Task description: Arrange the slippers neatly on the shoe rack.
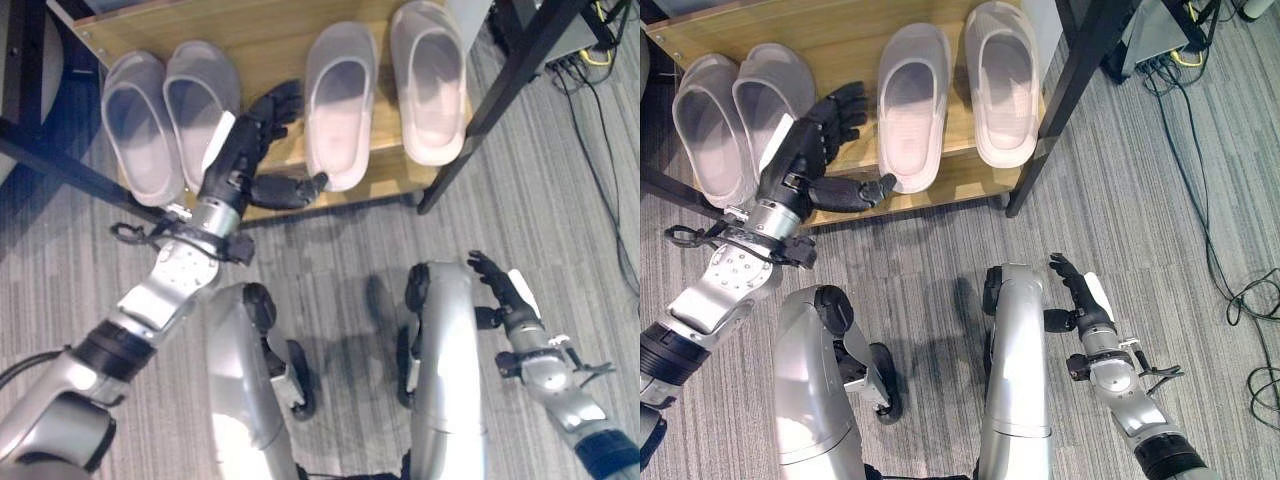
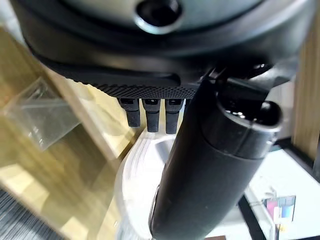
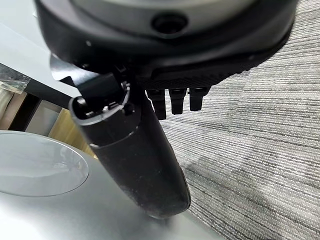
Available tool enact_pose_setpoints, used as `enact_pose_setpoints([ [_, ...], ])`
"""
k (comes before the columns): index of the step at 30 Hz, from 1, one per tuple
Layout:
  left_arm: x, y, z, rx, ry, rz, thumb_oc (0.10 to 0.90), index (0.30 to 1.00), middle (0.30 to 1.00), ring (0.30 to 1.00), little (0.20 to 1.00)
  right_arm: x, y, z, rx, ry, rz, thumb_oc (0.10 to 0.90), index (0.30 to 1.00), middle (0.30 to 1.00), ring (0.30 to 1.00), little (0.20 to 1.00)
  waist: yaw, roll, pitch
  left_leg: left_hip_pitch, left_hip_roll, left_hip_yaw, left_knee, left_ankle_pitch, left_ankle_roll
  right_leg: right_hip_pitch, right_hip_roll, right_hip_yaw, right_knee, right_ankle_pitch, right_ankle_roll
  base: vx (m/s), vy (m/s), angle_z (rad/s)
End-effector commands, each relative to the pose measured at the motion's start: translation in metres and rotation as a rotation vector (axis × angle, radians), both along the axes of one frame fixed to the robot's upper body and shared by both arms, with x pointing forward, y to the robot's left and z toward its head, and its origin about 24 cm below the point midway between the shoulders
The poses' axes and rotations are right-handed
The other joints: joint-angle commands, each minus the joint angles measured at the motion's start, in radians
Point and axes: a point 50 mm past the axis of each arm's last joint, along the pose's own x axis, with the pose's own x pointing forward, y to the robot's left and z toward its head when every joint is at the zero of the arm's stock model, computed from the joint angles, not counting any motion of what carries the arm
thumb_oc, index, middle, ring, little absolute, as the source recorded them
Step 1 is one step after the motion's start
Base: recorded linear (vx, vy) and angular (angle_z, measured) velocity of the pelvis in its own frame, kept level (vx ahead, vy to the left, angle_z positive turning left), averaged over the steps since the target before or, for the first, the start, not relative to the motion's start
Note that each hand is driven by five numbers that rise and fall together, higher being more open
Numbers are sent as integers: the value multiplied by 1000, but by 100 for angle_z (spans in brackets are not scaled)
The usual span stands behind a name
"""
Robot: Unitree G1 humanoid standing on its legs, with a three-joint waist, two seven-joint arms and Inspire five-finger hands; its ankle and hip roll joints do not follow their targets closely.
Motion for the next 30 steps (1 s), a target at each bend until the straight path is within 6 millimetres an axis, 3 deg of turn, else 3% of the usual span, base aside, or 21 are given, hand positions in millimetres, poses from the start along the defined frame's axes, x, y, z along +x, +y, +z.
enact_pose_setpoints([
  [1,-20,-24,49,4,-211,-165,800,900,900,900,900,15,12,53,-6,-214,114,800,900,900,900,900,13,32,-31,-3,-39,-90,-73,6,-62,28,-96,50,-37,4,-6,0,0,0],
  [8,-17,-48,46,-46,-208,-226,800,900,900,900,900,18,18,53,-4,-217,134,800,900,900,900,900,8,29,-31,-3,-41,-86,-78,7,-63,28,-100,48,-37,-1,-8,0,0,0],
  [16,-7,-71,59,-110,-253,-236,800,900,900,900,900,22,25,51,-9,-217,143,800,900,900,900,900,2,20,-31,-3,-43,-82,-80,8,-66,28,-102,48,-36,1,-10,0,0,0],
  [30,18,-84,77,-94,-303,-134,800,900,900,900,900,27,33,45,-4,-202,155,800,900,900,900,900,-15,6,-31,-3,-46,-87,-80,15,-71,28,-101,50,-34,1,-8,0,0,0],
])
